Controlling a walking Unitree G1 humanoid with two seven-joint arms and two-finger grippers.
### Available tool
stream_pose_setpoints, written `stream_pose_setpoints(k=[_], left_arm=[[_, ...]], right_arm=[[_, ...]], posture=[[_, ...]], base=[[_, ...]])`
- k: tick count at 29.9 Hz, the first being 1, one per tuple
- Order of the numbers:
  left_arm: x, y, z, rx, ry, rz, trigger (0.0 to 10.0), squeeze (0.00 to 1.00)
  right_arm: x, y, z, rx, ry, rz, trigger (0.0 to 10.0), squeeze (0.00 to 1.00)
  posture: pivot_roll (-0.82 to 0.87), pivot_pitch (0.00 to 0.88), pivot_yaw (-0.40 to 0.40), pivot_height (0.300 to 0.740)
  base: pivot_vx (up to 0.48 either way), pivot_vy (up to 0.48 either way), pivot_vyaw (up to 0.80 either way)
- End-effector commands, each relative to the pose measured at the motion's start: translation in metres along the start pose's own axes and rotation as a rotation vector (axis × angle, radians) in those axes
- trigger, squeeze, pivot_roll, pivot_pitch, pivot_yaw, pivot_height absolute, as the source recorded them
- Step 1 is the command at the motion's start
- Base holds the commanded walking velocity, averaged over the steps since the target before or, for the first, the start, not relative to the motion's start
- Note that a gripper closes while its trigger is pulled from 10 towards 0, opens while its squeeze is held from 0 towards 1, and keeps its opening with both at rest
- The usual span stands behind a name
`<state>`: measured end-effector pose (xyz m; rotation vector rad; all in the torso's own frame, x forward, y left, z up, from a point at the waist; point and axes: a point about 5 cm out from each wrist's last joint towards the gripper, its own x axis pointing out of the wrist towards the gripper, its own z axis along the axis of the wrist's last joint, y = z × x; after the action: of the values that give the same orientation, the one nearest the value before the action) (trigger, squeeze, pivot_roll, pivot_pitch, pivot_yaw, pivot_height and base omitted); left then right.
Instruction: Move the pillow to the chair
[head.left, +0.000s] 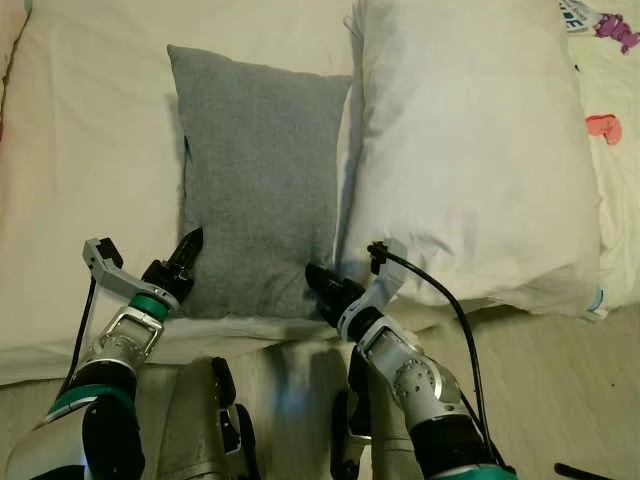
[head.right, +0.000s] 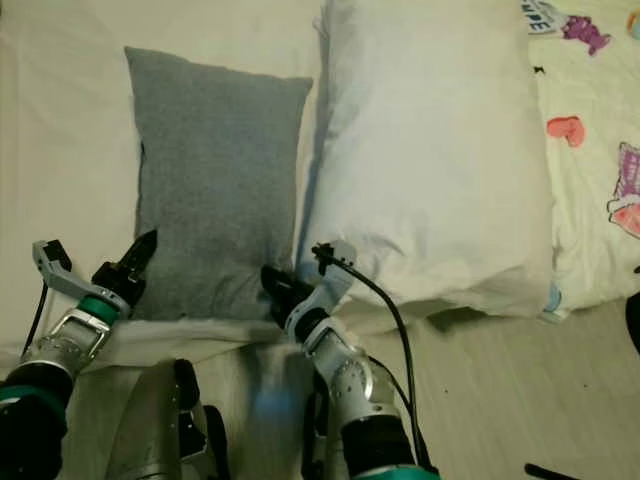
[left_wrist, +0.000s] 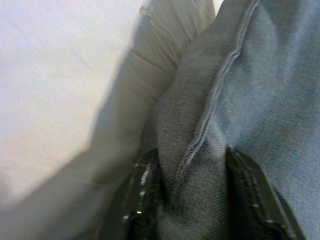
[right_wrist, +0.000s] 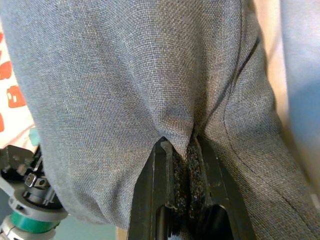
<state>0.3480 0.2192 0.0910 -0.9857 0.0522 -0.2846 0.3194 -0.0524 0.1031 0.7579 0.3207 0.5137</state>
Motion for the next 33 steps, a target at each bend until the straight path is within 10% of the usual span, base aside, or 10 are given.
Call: stream_pose_setpoints(k=[1, 17, 20, 33], left_arm=[[-0.009, 0.010, -0.022, -0.013, 0.086, 0.050, 0.0, 0.00], [0.003, -0.003, -0.022, 0.115, 0.034, 0.041, 0.0, 0.00], [0.006, -0.014, -0.030, 0.274, 0.027, 0.051, 0.0, 0.00], [0.006, -0.048, -0.033, 0.468, -0.050, -0.006, 0.0, 0.00]], right_arm=[[0.011, 0.023, -0.039, 0.090, 0.129, 0.053, 0.0, 0.00], [0.008, 0.024, -0.019, 0.049, 0.084, 0.160, 0.0, 0.00], [0.010, 0.017, -0.003, 0.029, 0.036, 0.151, 0.0, 0.00], [-0.003, 0.018, 0.017, -0.060, 0.011, 0.208, 0.0, 0.00]], posture=[[-0.08, 0.319, 0.046, 0.590], [0.03, 0.219, 0.042, 0.590], [0.06, 0.144, 0.037, 0.590], [0.07, 0.061, 0.018, 0.590]], base=[[0.000, 0.000, 0.00], [0.000, 0.000, 0.00], [0.000, 0.000, 0.00], [0.000, 0.000, 0.00]])
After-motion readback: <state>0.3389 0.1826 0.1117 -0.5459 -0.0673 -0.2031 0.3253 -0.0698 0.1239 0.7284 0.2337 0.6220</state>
